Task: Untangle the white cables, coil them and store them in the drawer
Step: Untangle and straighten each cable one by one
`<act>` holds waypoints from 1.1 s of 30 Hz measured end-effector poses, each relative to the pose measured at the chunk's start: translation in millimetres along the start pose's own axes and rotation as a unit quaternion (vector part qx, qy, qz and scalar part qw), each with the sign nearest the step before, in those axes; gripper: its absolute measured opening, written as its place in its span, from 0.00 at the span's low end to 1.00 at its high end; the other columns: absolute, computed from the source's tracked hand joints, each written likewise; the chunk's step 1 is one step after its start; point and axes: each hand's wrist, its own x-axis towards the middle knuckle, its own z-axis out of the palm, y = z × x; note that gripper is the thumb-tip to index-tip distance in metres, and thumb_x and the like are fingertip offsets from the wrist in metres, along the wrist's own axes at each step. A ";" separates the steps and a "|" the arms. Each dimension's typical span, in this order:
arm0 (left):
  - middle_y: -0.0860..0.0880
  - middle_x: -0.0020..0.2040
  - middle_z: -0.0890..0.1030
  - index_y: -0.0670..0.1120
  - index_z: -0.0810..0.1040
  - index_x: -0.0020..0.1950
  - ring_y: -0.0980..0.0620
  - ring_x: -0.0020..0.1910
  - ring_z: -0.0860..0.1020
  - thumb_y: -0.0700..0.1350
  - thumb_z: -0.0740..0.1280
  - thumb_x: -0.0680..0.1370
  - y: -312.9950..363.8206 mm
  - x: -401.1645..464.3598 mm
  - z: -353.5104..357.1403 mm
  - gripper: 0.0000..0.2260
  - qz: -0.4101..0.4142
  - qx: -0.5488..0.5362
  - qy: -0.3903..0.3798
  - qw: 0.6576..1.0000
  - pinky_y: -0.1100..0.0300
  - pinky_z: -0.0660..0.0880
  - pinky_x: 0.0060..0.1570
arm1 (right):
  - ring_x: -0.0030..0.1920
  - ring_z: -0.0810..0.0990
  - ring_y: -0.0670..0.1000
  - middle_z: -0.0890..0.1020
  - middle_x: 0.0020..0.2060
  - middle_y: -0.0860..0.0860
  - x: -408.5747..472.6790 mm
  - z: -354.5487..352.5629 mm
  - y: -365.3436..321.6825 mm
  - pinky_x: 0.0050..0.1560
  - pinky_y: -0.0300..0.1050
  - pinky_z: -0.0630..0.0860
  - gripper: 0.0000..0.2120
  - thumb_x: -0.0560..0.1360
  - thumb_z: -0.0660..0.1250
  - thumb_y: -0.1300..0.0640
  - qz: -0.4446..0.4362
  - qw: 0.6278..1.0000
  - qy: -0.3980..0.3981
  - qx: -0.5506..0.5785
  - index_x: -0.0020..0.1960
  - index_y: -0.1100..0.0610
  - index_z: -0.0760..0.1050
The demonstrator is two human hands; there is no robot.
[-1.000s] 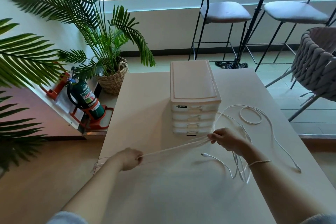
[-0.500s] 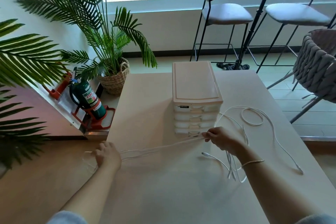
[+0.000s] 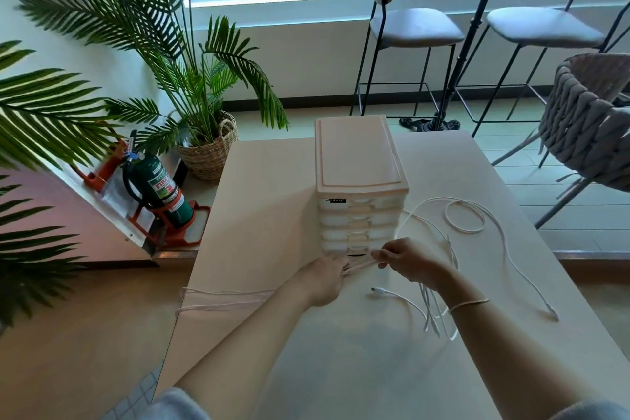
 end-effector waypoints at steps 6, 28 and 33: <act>0.40 0.63 0.72 0.41 0.69 0.62 0.42 0.63 0.71 0.39 0.55 0.80 -59.1 -25.4 14.0 0.12 -0.098 0.105 -0.093 0.985 0.55 0.67 0.58 | 0.17 0.63 0.43 0.67 0.15 0.44 -1.0 -10.5 2.5 0.18 0.31 0.58 0.16 0.76 0.65 0.53 0.012 1.000 0.015 0.024 0.31 0.54 0.74; 0.44 0.70 0.69 0.42 0.68 0.70 0.47 0.69 0.68 0.41 0.59 0.79 -75.9 -39.2 -24.2 0.18 -0.231 -0.030 -0.046 0.971 0.62 0.64 0.65 | 0.24 0.58 0.47 0.63 0.24 0.50 1.4 -5.1 0.5 0.22 0.37 0.54 0.16 0.78 0.62 0.54 0.002 0.998 -0.040 0.057 0.33 0.56 0.74; 0.48 0.56 0.79 0.45 0.77 0.57 0.52 0.55 0.74 0.51 0.58 0.81 8.1 -4.0 -21.1 0.13 -0.086 -0.304 -0.044 0.948 0.61 0.69 0.60 | 0.22 0.59 0.46 0.64 0.23 0.48 -1.0 2.7 -10.3 0.22 0.37 0.55 0.16 0.77 0.63 0.54 -0.024 0.997 -0.051 0.054 0.32 0.55 0.74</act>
